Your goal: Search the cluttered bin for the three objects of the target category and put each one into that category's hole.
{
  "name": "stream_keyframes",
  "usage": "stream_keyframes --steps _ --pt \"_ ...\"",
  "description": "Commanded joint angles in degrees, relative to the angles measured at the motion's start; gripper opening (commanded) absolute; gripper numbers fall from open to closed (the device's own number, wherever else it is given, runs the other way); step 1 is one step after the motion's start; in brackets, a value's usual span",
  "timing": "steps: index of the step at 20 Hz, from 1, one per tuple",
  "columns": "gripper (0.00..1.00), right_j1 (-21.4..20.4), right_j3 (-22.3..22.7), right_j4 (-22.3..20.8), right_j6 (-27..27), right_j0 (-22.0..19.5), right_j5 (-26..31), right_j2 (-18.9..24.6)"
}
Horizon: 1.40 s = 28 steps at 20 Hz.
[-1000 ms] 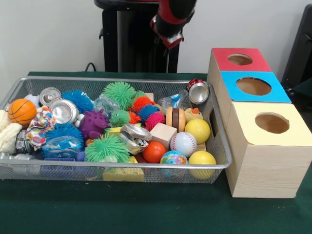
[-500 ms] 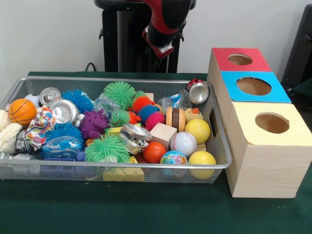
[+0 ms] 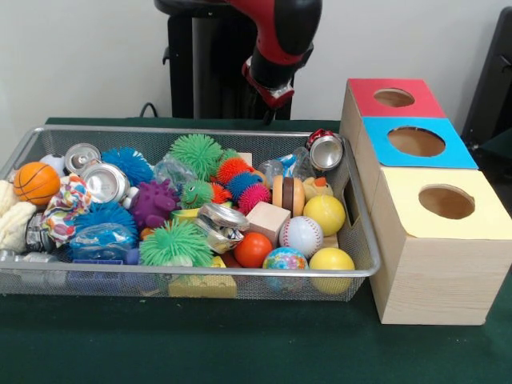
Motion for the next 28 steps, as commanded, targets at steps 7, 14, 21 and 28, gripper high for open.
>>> stream_keyframes --steps 7,14,21,28 --pt "1.0 0.41 -5.62 5.64 19.41 -1.69 -11.05 12.7" --pt "1.0 -0.54 -6.14 7.52 21.22 -0.21 -9.89 13.12" --pt "1.0 -2.16 -6.69 8.52 22.29 1.65 -6.09 11.13" --pt "1.0 -3.35 -7.25 8.95 22.19 1.94 -3.0 10.19"
